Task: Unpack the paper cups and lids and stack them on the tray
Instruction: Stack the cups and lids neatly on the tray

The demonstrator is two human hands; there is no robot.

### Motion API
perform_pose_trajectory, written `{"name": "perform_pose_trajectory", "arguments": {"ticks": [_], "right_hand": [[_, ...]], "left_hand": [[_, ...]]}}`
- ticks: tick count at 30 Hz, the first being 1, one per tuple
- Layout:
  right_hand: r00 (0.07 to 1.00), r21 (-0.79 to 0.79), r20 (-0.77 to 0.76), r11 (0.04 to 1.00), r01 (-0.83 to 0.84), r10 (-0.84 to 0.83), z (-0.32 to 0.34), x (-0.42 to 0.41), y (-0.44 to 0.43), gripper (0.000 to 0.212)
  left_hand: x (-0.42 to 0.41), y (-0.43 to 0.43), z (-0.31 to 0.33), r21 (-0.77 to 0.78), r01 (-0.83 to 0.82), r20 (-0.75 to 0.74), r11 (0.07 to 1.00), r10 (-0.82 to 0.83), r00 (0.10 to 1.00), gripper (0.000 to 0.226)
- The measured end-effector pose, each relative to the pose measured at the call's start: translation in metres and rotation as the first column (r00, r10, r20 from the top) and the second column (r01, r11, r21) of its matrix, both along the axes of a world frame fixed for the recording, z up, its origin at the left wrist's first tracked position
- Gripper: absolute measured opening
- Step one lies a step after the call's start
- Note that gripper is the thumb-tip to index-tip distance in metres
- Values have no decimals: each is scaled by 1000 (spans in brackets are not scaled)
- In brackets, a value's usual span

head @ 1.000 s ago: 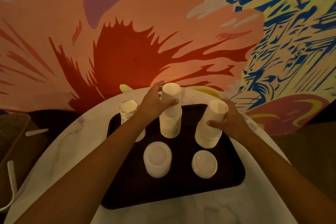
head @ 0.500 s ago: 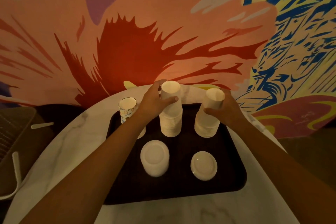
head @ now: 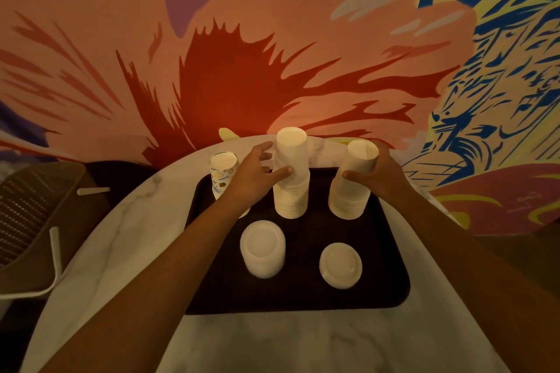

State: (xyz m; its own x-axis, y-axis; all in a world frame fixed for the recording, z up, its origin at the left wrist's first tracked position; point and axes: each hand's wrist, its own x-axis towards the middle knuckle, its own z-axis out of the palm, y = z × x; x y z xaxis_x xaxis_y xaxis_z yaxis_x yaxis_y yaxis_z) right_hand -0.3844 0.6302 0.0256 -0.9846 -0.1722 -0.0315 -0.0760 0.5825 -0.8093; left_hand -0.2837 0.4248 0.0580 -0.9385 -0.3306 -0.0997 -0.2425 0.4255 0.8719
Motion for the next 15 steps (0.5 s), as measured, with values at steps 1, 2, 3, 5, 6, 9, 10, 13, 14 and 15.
{"name": "perform_pose_trajectory", "arguments": {"ticks": [1,2,3,5,6,9,10,13,14,15], "right_hand": [[999,-16,-18,1000,26,-26,1,3,1,94],[997,-36,-46,997,67,-68,2,6,2,95],[991,-52,-81,993,104,-108,4,13,3,93],[976,-74,-163,989,131,-142,2,30,8,86],[974,-64,-178,989,132,-141,-2,40,11,81],[987,62,-148,995,75,-65,-12,71,16,68],[990,121,-139,992,27,-10,-15,80,15,63],[989,165,-65,978,-123,136,-18,103,3,47],[984,148,-35,975,-168,174,-19,109,-3,44],[978,135,-12,969,-206,209,-21,114,-10,41]], "left_hand": [[6,0,-1,-1,-3,2,1000,3,1000,68],[12,0,-2,-2,-4,5,1000,4,1000,64],[20,-1,-3,-4,-3,12,1000,3,1000,61],[37,-3,-9,-15,-3,40,1000,3,999,55],[46,-5,-13,-18,-13,61,1000,14,998,52],[71,-12,-29,-18,-73,138,997,75,988,51],[77,-14,-35,-20,-89,175,996,91,980,53],[93,-18,-50,-4,-119,285,993,115,952,54],[96,-19,-55,24,-135,309,991,121,943,54],[99,-20,-59,58,-154,329,986,127,936,54]]}}
